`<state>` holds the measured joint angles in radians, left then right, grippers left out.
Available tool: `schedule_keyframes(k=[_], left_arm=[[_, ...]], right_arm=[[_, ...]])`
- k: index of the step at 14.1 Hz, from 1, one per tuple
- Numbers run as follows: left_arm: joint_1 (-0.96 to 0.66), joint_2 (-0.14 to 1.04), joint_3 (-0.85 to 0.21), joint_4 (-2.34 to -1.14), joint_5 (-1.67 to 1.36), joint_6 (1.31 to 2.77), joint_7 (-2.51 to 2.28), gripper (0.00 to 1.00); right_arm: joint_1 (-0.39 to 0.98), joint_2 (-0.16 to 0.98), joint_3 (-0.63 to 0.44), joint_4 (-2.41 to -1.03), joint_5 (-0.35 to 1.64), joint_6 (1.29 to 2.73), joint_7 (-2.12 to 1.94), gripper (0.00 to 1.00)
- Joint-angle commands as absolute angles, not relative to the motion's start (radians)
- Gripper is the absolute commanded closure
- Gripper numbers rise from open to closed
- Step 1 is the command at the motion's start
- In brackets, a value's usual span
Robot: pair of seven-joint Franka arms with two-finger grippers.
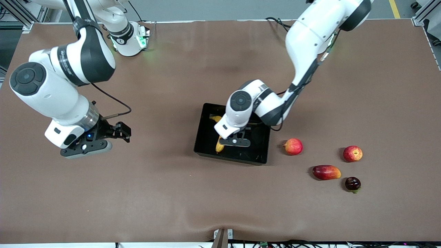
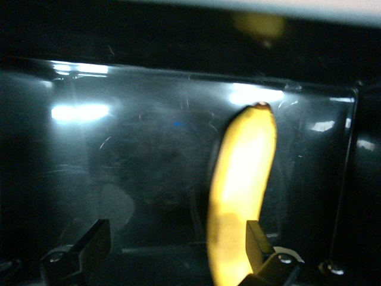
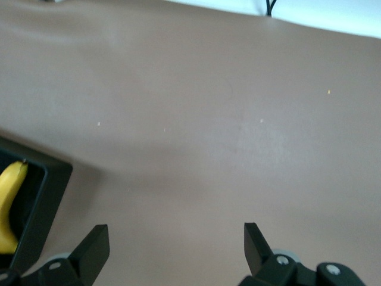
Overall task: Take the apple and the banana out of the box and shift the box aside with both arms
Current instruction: 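Grasp the yellow banana with the left gripper while the right gripper approaches the tray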
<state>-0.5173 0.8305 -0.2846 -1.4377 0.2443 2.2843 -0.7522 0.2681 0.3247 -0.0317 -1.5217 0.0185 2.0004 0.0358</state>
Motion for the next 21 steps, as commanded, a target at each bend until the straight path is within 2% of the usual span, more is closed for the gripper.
schedule_keyframes(k=[1,2,3,4,5,8,11,16,19,21], left_arm=[[-0.557,0.906,-0.264,-1.351,0.267,2.286,-0.772,0.05],[-0.564,0.923,-0.262,-1.350,0.267,2.290,-0.772,0.14],[-0.571,0.934,-0.262,-1.350,0.267,2.308,-0.766,0.41],[-0.575,0.946,-0.262,-1.350,0.268,2.316,-0.768,0.75],[-0.600,0.948,-0.253,-1.350,0.271,2.324,-0.769,0.98],[-0.607,0.910,-0.222,-1.350,0.271,2.315,-0.770,1.00],[-0.598,0.818,-0.221,-1.353,0.275,2.277,-0.765,1.00],[-0.510,0.603,-0.230,-1.356,0.258,2.134,-0.753,1.00],[-0.385,0.505,-0.248,-1.368,0.200,2.004,-0.688,1.00],[-0.297,0.438,-0.250,-1.467,0.183,1.983,-0.684,1.00]], right_arm=[[0.250,0.374,-0.034,-1.511,0.020,2.095,0.041,0.00],[0.242,0.394,-0.035,-1.511,0.017,2.147,0.041,0.00],[0.230,0.415,-0.037,-1.509,0.014,2.189,0.040,0.00],[0.213,0.435,-0.037,-1.509,0.014,2.238,0.040,0.00],[0.200,0.455,-0.037,-1.511,0.014,2.285,0.040,0.00],[0.180,0.503,-0.037,-1.509,0.014,2.371,0.038,0.00],[0.183,0.532,-0.037,-1.511,0.017,2.428,0.038,0.00],[0.256,0.548,-0.035,-1.520,0.020,2.418,0.040,0.00],[0.320,0.551,-0.034,-1.548,0.020,2.390,0.037,0.00],[0.386,0.551,-0.034,-1.549,0.020,2.315,0.038,0.00]])
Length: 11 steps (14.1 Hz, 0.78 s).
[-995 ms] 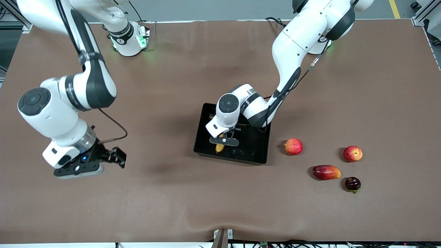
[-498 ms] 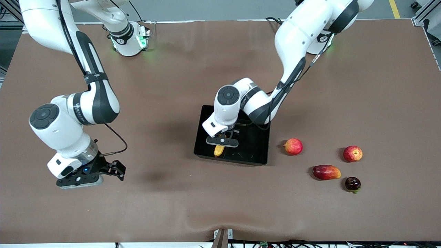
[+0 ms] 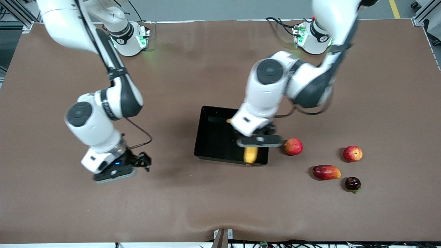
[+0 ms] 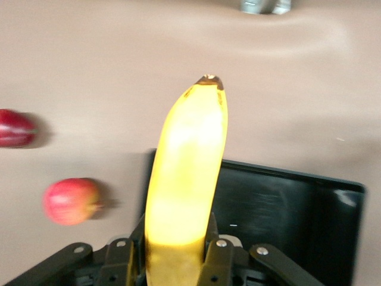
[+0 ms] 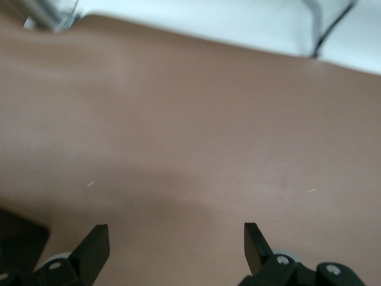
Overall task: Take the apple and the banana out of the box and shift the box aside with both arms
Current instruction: 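Set the banana beside the apples while the right gripper reaches the tray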
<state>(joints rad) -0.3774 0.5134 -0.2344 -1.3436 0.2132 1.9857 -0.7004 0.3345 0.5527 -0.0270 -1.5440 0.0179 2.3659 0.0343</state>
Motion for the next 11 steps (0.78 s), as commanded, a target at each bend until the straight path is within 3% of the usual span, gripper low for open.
schedule_keyframes(k=[1,6,9,11], left_arm=[[-0.243,0.416,-0.256,-1.509,0.167,1.985,-0.678,1.00],[0.036,0.305,-0.349,-1.777,0.161,2.089,-0.516,1.00],[0.152,0.270,-0.362,-1.946,0.163,2.149,-0.268,1.00],[0.187,0.284,-0.362,-2.009,0.172,2.161,-0.120,1.00]], right_arm=[[0.415,0.552,-0.034,-1.549,0.020,2.266,0.040,0.00],[0.558,0.560,-0.032,-1.545,0.021,2.077,0.241,0.00],[0.615,0.560,-0.014,-1.549,0.035,2.059,0.340,0.00],[0.629,0.564,-0.012,-1.551,0.148,2.025,0.385,0.00]])
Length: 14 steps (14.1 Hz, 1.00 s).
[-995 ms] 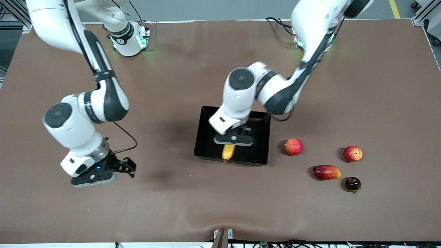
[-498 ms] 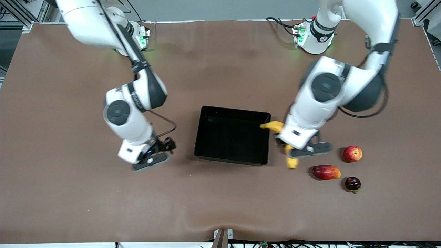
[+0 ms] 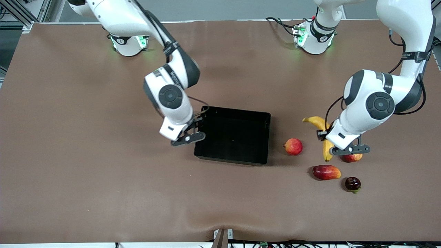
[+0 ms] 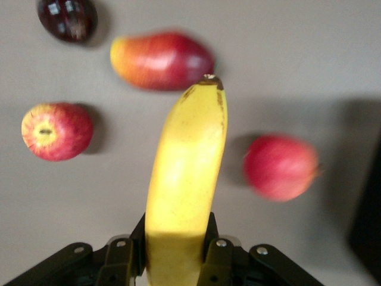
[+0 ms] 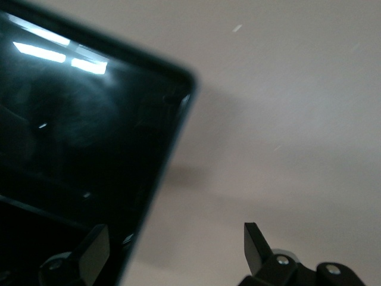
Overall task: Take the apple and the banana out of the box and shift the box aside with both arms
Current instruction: 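Set the banana beside the apples while the right gripper reaches the tray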
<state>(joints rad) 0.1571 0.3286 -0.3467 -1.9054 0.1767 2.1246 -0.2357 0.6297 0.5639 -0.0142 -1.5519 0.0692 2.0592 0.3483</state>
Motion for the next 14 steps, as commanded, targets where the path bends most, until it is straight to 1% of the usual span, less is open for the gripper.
schedule_keyframes(k=[1,4,5,6,8,9,10,12,13,14], left_arm=[[0.189,0.291,-0.361,-2.025,0.176,2.166,-0.056,1.00],[0.225,0.345,-0.360,-2.033,0.247,2.175,0.164,1.00],[0.241,0.366,-0.360,-2.034,0.268,2.198,0.232,1.00],[0.255,0.394,-0.360,-2.037,0.284,2.241,0.294,1.00],[0.281,0.437,-0.359,-2.077,0.299,2.389,0.353,1.00],[0.282,0.468,-0.359,-2.080,0.325,2.440,0.356,1.00],[0.287,0.492,-0.359,-2.077,0.349,2.475,0.356,1.00],[0.288,0.518,-0.359,-2.077,0.374,2.525,0.356,1.00],[0.288,0.520,-0.359,-2.077,0.374,2.526,0.356,0.82],[0.288,0.515,-0.359,-2.074,0.374,2.526,0.350,0.01]], right_arm=[[0.638,0.574,-0.012,-1.552,0.173,2.017,0.409,0.00],[0.666,0.621,-0.012,-1.551,0.173,2.034,0.501,0.00],[0.672,0.633,-0.012,-1.552,0.173,2.048,0.517,0.00],[0.670,0.641,-0.012,-1.552,0.172,2.060,0.518,0.00],[0.670,0.653,-0.014,-1.554,0.169,2.085,0.522,0.00],[0.670,0.661,-0.014,-1.554,0.169,2.089,0.543,0.04],[0.672,0.667,-0.014,-1.552,0.167,2.101,0.578,0.16],[0.670,0.683,-0.014,-1.551,0.167,2.141,0.623,0.35],[0.669,0.693,-0.014,-1.549,0.170,2.157,0.635,0.43],[0.664,0.702,-0.014,-1.548,0.170,2.167,0.643,0.58]])
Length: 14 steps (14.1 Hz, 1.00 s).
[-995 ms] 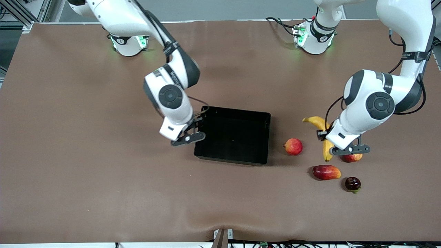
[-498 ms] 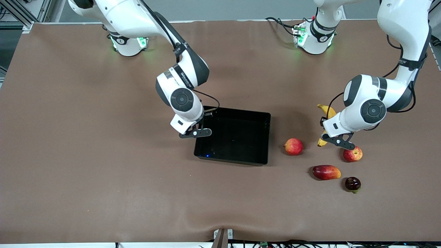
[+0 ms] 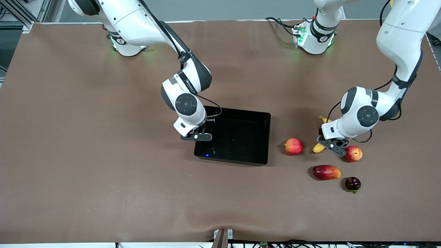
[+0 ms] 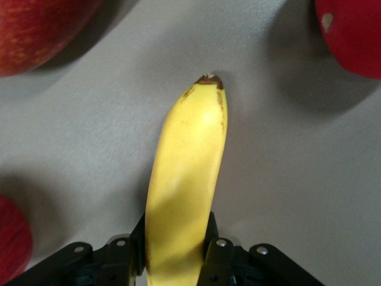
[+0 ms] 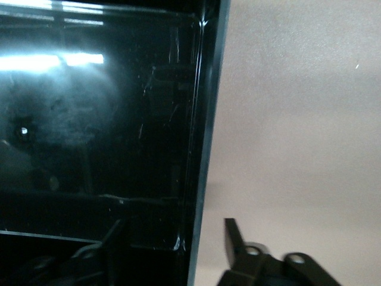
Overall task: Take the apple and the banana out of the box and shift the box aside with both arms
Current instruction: 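Set the banana beside the apples while the right gripper reaches the tray, then grip the tray rim with the right gripper and drag it away from the fruit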
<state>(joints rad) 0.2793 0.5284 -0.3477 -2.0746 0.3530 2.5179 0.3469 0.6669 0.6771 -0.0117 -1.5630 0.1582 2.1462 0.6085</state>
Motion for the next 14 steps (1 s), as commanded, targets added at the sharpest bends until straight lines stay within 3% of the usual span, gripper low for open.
schedule_keyframes(k=[1,2,7,10,14], left_arm=[[0.298,0.497,-0.360,-2.074,0.376,2.523,0.351,0.00],[0.302,0.468,-0.362,-2.072,0.376,2.517,0.344,0.00],[0.308,0.272,-0.382,-2.056,0.289,2.447,0.316,0.00],[0.302,0.198,-0.382,-1.933,0.180,2.260,0.307,0.00],[0.296,0.192,-0.399,-1.668,0.153,1.909,0.146,0.00]], right_arm=[[0.661,0.710,-0.014,-1.546,0.167,2.180,0.643,0.85],[0.660,0.719,-0.014,-1.546,0.166,2.198,0.644,1.00],[0.620,0.709,-0.017,-1.533,0.167,2.212,0.634,1.00],[0.597,0.660,-0.018,-1.542,0.164,2.191,0.624,1.00],[0.484,0.606,-0.021,-1.542,0.161,2.146,0.516,1.00]])
